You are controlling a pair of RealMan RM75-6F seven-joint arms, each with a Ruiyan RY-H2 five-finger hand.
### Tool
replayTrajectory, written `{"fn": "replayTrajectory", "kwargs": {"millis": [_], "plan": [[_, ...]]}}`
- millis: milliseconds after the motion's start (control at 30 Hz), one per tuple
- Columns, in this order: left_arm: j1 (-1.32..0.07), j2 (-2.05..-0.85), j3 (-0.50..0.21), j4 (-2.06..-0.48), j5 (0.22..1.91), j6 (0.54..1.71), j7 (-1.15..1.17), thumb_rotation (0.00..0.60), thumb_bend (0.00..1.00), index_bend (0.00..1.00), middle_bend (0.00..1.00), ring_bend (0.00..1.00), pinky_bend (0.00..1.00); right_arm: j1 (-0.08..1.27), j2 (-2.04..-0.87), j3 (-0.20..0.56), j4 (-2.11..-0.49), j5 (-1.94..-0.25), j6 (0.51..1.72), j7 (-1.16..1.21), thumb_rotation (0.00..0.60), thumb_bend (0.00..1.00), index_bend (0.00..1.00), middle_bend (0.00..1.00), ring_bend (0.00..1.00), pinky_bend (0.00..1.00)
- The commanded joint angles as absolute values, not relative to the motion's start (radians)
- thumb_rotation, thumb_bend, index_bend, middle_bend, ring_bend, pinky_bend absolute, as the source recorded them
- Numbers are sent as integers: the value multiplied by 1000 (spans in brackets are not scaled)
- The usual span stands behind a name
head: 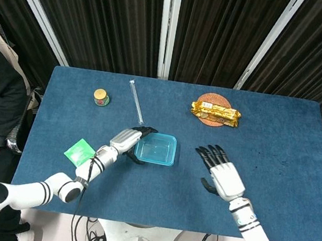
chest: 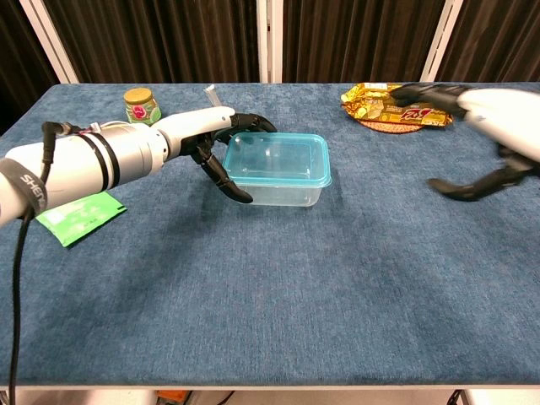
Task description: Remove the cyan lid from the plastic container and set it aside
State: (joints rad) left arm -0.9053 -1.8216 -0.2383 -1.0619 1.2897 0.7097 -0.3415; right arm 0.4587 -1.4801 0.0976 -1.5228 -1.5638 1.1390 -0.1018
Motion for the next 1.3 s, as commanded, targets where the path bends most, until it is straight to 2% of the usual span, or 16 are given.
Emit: {"fn": "replayTrajectory", "kwargs": {"millis": [33, 233, 433, 867, 1300], "plan": [[-911, -1838, -236, -1036, 1303, 715, -368, 600, 0, 359, 256, 238, 236, 521, -1563, 125, -1441, -1570, 1099, -85, 600, 274, 0, 45, 0, 0], [-912, -1840, -220, -1021, 1338, 737, -399, 600, 0, 381, 303, 266, 255, 594, -1665, 148, -1332, -1575, 1070, -72, 600, 272, 0, 17, 0, 0], [-912, -1835, -194, -1008, 1378, 761, -414, 600, 0, 388, 316, 275, 255, 618, -1724, 137, -1254, -1590, 1088, -46, 600, 270, 0, 0, 0, 0], [-920, -1823, -189, -1020, 1377, 759, -422, 600, 0, 388, 315, 275, 254, 633, -1787, 104, -1169, -1609, 1132, 8, 600, 240, 0, 0, 0, 0], [-919, -1818, -184, -1025, 1369, 760, -417, 600, 0, 387, 314, 276, 254, 654, -1819, 105, -1123, -1604, 1150, 35, 600, 233, 0, 0, 0, 0]]}}
